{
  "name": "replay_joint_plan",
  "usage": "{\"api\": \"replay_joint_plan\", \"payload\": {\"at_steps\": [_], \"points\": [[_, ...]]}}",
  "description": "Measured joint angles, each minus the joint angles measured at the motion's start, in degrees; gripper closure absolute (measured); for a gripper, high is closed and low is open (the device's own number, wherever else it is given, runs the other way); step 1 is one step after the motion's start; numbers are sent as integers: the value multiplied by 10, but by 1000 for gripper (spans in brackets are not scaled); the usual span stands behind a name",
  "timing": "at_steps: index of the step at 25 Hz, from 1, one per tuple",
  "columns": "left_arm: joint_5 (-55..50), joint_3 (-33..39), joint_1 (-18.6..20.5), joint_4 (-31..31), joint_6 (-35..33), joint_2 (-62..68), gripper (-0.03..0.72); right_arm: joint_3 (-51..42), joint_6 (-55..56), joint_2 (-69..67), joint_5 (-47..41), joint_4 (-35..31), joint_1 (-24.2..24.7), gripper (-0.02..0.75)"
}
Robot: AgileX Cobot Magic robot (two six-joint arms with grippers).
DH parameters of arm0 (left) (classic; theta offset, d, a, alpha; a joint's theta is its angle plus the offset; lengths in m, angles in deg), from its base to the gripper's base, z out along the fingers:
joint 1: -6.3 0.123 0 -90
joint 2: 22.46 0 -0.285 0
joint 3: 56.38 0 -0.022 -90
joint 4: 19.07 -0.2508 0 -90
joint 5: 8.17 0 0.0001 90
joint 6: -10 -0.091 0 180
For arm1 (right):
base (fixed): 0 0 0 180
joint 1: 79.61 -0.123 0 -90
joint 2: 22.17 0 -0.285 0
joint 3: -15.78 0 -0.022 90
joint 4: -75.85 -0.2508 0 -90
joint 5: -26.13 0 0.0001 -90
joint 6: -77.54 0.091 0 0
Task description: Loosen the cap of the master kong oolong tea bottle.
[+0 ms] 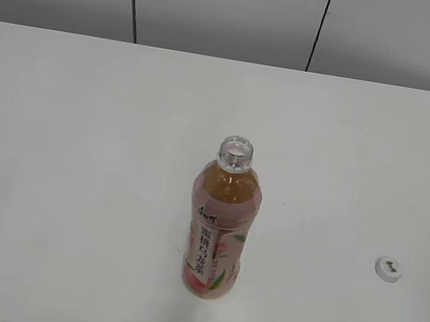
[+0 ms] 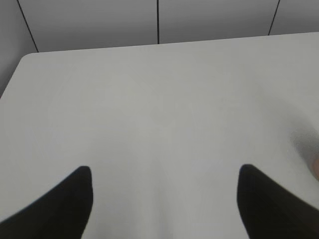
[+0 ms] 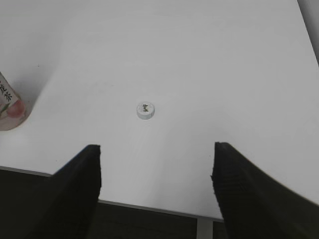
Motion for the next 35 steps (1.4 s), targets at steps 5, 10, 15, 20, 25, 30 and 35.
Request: {"api": "replay_joint_plan", "payload": {"at_steps": [5,10,15,20,25,30,35], "points": [[0,0,0,1,-1,0,156,0,0,0,1,0,0,206],[0,0,0,1,-1,0,156,0,1,0,3,0,0,206],[1,0,0,2,-1,0,156,0,1,0,3,0,0,206],[1,0,-1,2,-1,0,156,0,1,0,4,0,43,206],[1,0,-1,2,-1,0,156,0,1,0,5,4,129,206],[1,0,0,2,-1,0,156,0,1,0,6,5,156,206],[1,0,0,2,-1,0,156,0,1,0,7,5,158,206]]}}
